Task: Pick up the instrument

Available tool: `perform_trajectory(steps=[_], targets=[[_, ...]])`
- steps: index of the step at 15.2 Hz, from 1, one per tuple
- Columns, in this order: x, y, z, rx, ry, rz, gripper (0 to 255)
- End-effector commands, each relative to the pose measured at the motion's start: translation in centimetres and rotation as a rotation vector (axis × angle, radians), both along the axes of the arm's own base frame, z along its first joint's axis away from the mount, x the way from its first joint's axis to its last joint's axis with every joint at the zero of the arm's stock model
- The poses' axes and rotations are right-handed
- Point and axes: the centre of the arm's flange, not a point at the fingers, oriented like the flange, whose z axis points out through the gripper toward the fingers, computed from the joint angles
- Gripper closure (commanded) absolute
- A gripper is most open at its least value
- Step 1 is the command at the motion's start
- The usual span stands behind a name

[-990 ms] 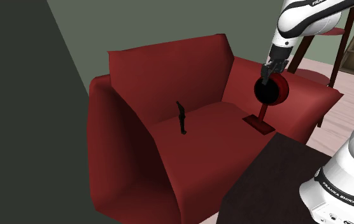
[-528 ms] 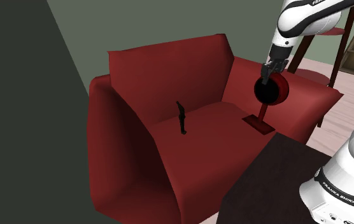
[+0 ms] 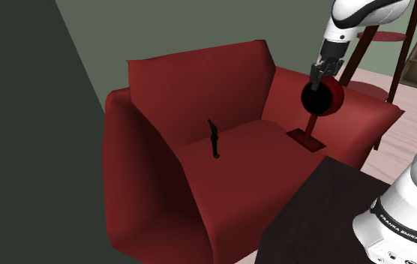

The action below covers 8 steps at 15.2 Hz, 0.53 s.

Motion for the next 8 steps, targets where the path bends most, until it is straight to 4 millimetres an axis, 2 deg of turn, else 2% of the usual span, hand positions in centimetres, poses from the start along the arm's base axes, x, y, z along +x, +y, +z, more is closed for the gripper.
perform_trajectory(steps=[1,6,8], targets=[[0.0,0.1,1.1,0.000,-0.001,0.000,255],[0.0,0.1,3.8,0.000,-0.001,0.000,255],[0.0,0.1,3.8,0.000,-0.001,0.000,255]])
